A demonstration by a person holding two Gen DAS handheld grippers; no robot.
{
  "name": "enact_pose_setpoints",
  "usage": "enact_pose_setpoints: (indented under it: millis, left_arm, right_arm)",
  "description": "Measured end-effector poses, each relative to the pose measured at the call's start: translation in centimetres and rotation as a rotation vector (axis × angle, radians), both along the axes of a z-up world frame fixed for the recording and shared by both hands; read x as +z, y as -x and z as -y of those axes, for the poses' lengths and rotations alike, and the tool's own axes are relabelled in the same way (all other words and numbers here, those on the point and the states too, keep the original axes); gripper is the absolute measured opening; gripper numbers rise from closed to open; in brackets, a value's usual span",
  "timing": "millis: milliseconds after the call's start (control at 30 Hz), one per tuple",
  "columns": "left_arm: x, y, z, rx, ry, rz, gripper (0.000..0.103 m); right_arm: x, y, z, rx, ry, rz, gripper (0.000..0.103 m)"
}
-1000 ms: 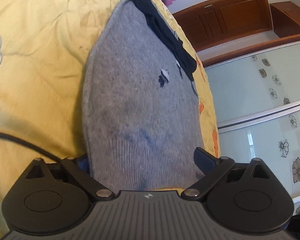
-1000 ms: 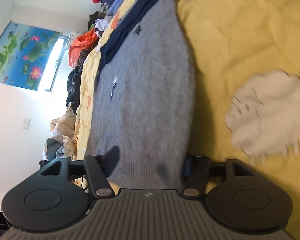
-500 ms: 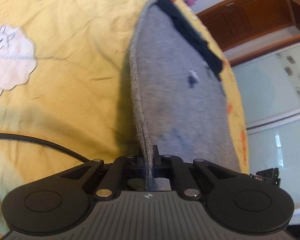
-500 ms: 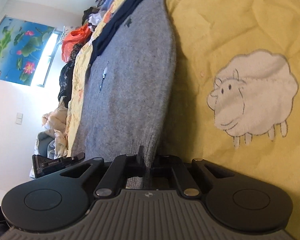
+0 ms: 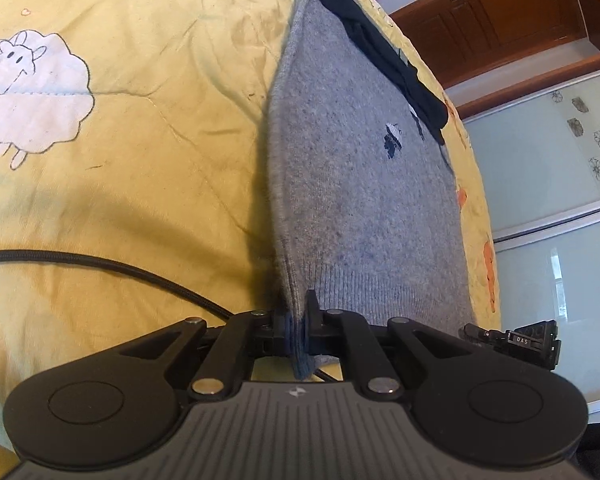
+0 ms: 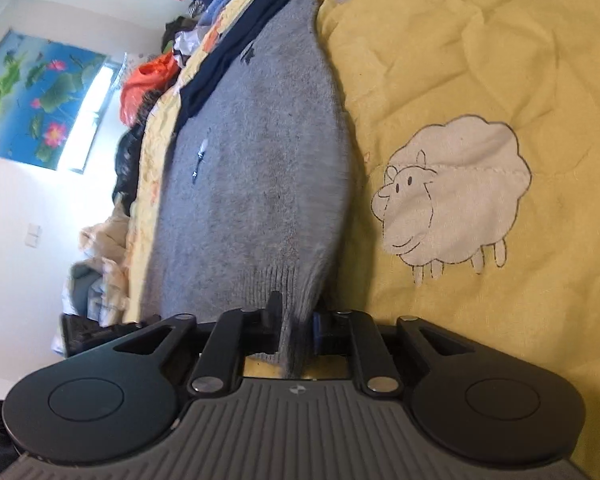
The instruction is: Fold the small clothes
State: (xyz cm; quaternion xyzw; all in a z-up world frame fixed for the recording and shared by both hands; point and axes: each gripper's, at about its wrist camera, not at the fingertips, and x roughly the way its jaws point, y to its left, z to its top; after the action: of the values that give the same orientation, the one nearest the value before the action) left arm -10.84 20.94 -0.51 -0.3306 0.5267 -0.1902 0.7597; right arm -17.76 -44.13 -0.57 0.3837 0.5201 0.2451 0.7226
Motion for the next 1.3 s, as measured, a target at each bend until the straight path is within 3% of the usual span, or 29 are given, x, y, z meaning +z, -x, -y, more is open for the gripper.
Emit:
enact_pose_setpoints:
  millis: [167, 200, 233, 300, 567, 700, 900, 1100, 1300]
  left_arm:
    - [-0.1, -0.7, 0.6, 0.01, 0.001, 0.003, 0.006]
    - [0.1, -0.7, 0.7, 0.011, -0.014, 0.011, 0.006]
    - [0.4, -0.8, 0.9, 0.005, -0.038, 0.019, 0.006]
    - [1.3, -0.8, 1.3, -0.017, -0.081, 0.052, 0.005]
    - [5.5, -4.1, 0.2, 0.008, -0.016, 0.204, 0.005]
    - [7.4, -8.9, 0.1, 0.065, 0.024, 0.289, 0.005]
    - [9.6, -18.9, 0.1, 0.179, 0.075, 0.405, 0.005]
    - [11.4, -29.2, 1.8, 0.167, 0.037, 0.468, 0.005]
    - [10.4, -38.6, 3.2, 0.171, -0.022, 0.484, 0.005]
  right_arm:
    - [-0.3, -0.1, 0.8, -0.038, -0.047, -0.008, 0.034]
    - [-0.3, -0.1, 0.7, -0.036, -0.041, -0.011, 0.029]
    - [-0.2, -0.2, 0.6, -0.026, -0.023, -0.015, 0.015]
    - [-0.1, -0.3, 0.3, 0.0, 0.009, -0.012, 0.015]
    - [3.8, -3.8, 1.0, -0.04, -0.062, 0.148, 0.014]
    - [5.7, -9.2, 1.7, -0.096, -0.134, 0.249, 0.014]
    - [6.7, -19.6, 2.3, -0.182, -0.159, 0.311, 0.014]
    - [6.8, -29.6, 2.4, -0.259, -0.166, 0.325, 0.014]
    - [5.1, -38.5, 2.0, -0.318, -0.132, 0.289, 0.014]
